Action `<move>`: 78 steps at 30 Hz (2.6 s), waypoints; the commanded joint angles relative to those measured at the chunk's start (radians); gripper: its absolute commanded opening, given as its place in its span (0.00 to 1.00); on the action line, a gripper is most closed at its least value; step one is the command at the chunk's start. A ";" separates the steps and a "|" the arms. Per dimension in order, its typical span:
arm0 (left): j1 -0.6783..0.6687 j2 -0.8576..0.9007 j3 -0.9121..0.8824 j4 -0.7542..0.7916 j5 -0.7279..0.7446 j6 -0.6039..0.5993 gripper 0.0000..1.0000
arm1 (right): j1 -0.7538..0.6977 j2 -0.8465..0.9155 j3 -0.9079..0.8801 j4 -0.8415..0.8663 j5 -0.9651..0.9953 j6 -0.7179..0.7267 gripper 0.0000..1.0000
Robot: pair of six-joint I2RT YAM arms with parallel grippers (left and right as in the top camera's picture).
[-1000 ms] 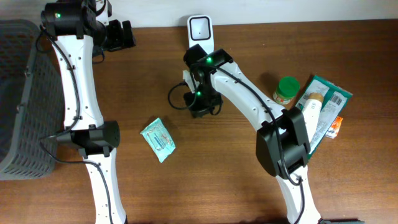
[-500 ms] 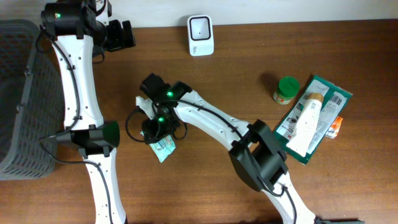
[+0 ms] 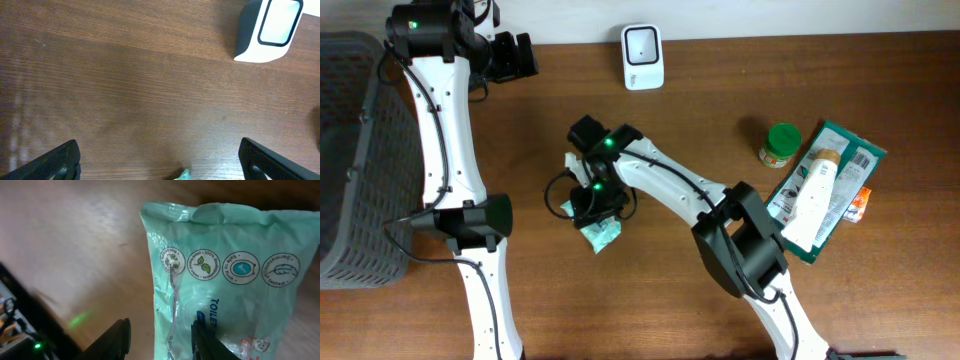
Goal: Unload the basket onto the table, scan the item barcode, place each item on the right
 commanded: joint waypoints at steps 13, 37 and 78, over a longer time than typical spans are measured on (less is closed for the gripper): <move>0.003 -0.008 0.014 -0.001 -0.007 0.010 0.99 | -0.127 -0.095 0.110 -0.259 0.305 -0.020 0.46; -0.004 -0.003 0.014 0.032 0.060 0.001 0.99 | -0.373 -0.116 -0.125 -0.237 0.183 -0.149 0.50; -0.331 -0.235 -0.891 0.149 -0.072 -0.266 0.00 | -0.533 -0.140 -0.060 -0.032 0.061 -0.129 0.50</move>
